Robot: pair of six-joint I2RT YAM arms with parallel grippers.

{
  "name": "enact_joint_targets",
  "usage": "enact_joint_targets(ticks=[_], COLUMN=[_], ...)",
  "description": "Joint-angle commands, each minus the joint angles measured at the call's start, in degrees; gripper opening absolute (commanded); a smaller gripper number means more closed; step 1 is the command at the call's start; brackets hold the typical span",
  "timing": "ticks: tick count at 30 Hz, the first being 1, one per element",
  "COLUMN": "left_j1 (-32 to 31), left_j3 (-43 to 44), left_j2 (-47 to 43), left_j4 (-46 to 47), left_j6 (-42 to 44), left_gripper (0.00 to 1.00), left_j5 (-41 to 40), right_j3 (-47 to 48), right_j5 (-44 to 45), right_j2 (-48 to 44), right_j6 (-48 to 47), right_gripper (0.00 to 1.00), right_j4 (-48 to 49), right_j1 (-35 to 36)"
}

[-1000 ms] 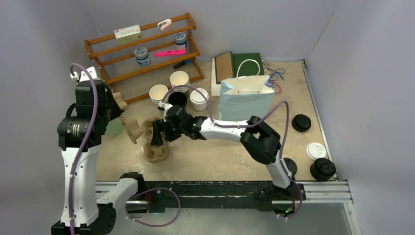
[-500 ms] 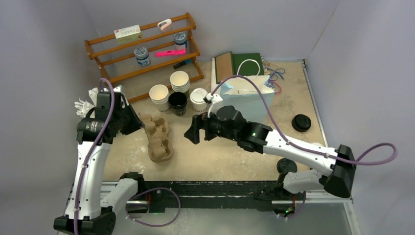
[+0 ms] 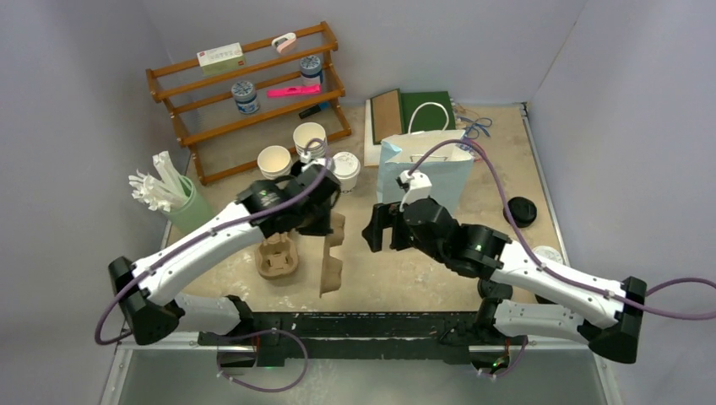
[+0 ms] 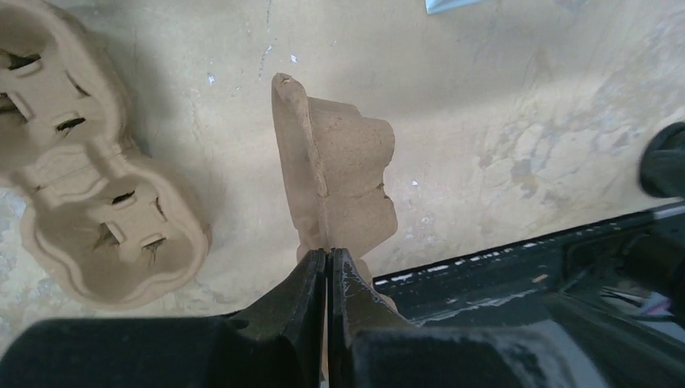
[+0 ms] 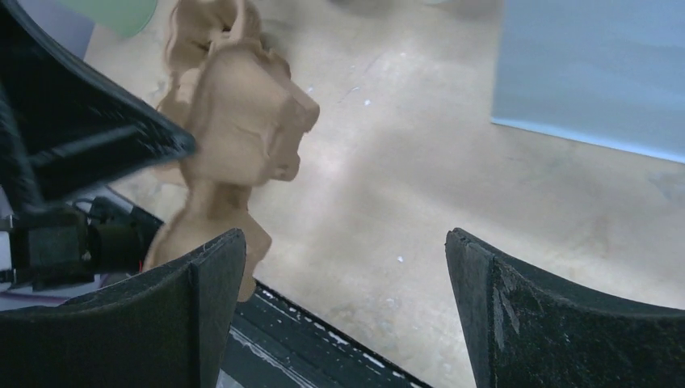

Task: Pack the takeout coffee
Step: Place the cup tray at the center of the board, then pick up the cup tray from the center of the board.

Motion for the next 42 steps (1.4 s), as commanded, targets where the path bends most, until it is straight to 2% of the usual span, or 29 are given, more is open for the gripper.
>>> enact_joint_targets(ticks=[1, 4, 7, 8, 9, 10, 11, 13, 17, 20, 23, 27, 31, 33, 37, 42], left_j1=[-6.80, -8.43, -8.55, -8.53, -8.55, -8.56, -8.49, -8.30, -6.36, -0.73, 5.38, 10.92, 17.08, 19.39, 21.72, 22.19], left_j3=[0.52, -0.98, -0.50, 0.34, 1.54, 3.02, 4.29, 6.68, 8.47, 2.98, -3.83, -6.37, -5.51, -3.92, -0.87, -0.18], left_j2=[4.59, 8.74, 13.47, 15.15, 16.70, 18.26, 19.44, 21.49, 20.37, 13.71, 5.40, -1.80, -4.02, -5.05, -6.86, -8.26], left_j4=[3.69, 8.20, 12.48, 13.82, 14.67, 15.23, 15.93, 15.44, 13.72, 16.69, 19.84, 17.75, 12.31, 9.61, 4.23, 3.50], left_j6=[-1.93, -1.55, -0.80, -0.22, 0.32, 0.96, 2.21, 2.96, 3.44, 2.08, 2.13, 4.92, 7.98, 9.59, 12.10, 13.22], left_gripper=[0.01, 0.02, 0.13, 0.27, 0.48, 0.64, 0.73, 0.83, 0.85, 0.81, 0.75, 0.71, 0.70, 0.71, 0.75, 0.75], left_j5=[-12.64, -15.85, -15.61, -14.70, -13.25, -11.36, -9.11, -5.67, -1.24, 5.23, 9.34, 8.25, 8.23, 5.26, -3.41, -5.61], right_j3=[0.97, 1.14, 2.08, 2.45, 2.64, 2.78, 2.76, 2.28, -2.39, -3.67, -5.11, -4.34, 1.27, 3.72, 2.77, 7.44], right_j5=[10.74, 11.79, 11.94, 11.73, 11.42, 11.20, 10.71, 8.32, 0.94, -3.40, -8.20, -15.43, -18.49, -18.81, -25.46, -29.97], right_j2=[-5.20, -8.04, -9.26, -9.38, -9.46, -9.47, -9.47, -9.63, -11.29, -9.18, -6.70, 1.15, 13.54, 17.23, 19.79, 26.51], right_j6=[3.98, 4.47, 4.48, 4.35, 3.96, 3.28, 2.39, 2.19, -1.45, -4.94, -11.79, -22.67, -31.21, -37.98, -46.81, -60.91], right_gripper=[0.94, 0.93, 0.93, 0.94, 0.94, 0.94, 0.94, 0.94, 0.85, 0.78, 0.77, 0.79, 0.85, 0.85, 0.85, 0.87], right_j4=[-6.94, -9.03, -11.05, -11.52, -11.78, -12.09, -12.15, -13.25, -8.91, -7.57, -2.85, 2.72, 0.16, 0.40, 3.40, -3.99], right_j1=[-0.13, -0.13, -0.15, -0.14, -0.13, -0.14, -0.15, -0.14, -0.18, -0.06, 0.04, 0.06, 0.06, 0.10, 0.12, 0.04])
